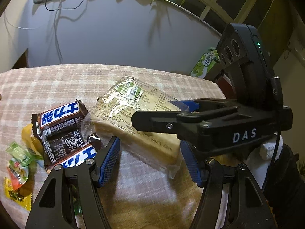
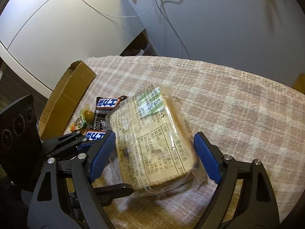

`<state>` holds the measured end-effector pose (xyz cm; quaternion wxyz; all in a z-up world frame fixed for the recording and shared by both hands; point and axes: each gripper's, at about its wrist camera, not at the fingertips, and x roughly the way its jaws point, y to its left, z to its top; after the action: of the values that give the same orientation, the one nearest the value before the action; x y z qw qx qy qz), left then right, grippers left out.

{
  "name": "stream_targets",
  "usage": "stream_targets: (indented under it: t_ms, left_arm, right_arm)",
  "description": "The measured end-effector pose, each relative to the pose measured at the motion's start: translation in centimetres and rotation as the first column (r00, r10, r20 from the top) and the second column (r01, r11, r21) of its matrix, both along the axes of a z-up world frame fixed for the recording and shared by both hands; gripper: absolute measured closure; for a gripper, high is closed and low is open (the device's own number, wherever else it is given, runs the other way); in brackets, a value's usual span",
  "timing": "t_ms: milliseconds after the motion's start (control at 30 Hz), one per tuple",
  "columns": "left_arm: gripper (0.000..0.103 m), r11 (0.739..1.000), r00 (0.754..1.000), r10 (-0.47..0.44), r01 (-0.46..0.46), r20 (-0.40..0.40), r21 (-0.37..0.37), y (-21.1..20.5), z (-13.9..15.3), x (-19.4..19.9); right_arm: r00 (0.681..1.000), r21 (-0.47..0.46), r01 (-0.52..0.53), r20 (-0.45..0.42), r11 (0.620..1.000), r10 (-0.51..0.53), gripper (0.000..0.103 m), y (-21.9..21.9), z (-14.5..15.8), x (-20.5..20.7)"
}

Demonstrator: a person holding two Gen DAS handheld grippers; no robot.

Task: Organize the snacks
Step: 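Close both tools on the plastic-wrapped bread loaf from opposite sides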

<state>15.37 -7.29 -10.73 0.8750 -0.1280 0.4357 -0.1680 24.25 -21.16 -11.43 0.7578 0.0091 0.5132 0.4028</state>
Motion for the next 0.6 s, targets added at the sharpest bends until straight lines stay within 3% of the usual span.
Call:
stream_targets:
  t_ms: [267, 600]
  left_arm:
    - [0.036, 1.000, 1.000, -0.007, 0.007, -0.003, -0.022, -0.1, -0.2, 0.3]
    - [0.037, 1.000, 0.999, 0.002, -0.002, 0.042, -0.001, -0.6, 1.0, -0.4]
  right_arm:
    - [1.000, 0.004, 0.021, -0.011, 1.000, -0.021, 0.028, -0.4, 0.3, -0.2]
    - [1.000, 0.009, 0.017, -0.009, 1.000, -0.017, 0.031, -0.1, 1.3, -1.5]
